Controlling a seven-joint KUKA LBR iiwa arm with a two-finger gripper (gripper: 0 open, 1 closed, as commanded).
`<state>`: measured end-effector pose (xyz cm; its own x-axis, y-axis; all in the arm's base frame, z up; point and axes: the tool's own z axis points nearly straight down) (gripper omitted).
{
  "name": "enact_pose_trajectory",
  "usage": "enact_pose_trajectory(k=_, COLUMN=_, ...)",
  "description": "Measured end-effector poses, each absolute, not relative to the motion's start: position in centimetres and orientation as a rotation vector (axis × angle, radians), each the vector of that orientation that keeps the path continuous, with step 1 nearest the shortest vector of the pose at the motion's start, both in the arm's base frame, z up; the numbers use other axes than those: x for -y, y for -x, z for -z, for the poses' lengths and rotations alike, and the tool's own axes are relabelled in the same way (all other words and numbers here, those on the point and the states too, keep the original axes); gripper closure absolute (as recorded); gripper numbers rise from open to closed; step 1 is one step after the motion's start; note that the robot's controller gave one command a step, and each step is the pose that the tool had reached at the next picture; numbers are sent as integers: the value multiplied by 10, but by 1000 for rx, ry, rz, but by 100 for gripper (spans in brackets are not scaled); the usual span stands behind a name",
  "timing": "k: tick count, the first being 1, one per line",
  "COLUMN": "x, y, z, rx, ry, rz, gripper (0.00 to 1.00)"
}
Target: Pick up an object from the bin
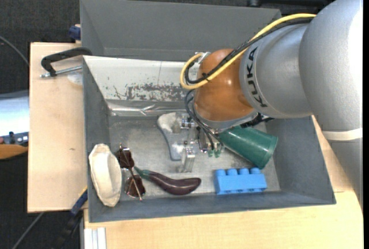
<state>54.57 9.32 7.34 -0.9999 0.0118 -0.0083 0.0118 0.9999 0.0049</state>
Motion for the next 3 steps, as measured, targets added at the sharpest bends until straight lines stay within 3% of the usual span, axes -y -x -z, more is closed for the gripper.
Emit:
enact_pose_trajectory(k=1, x=-90, y=-545, z=-71, rx=-3093, ry=374, rz=-7, gripper=100)
enact_pose_trajectory(k=3, x=-90, y=-541, z=-76, rx=-3090, ry=467, rz=-6, gripper=100)
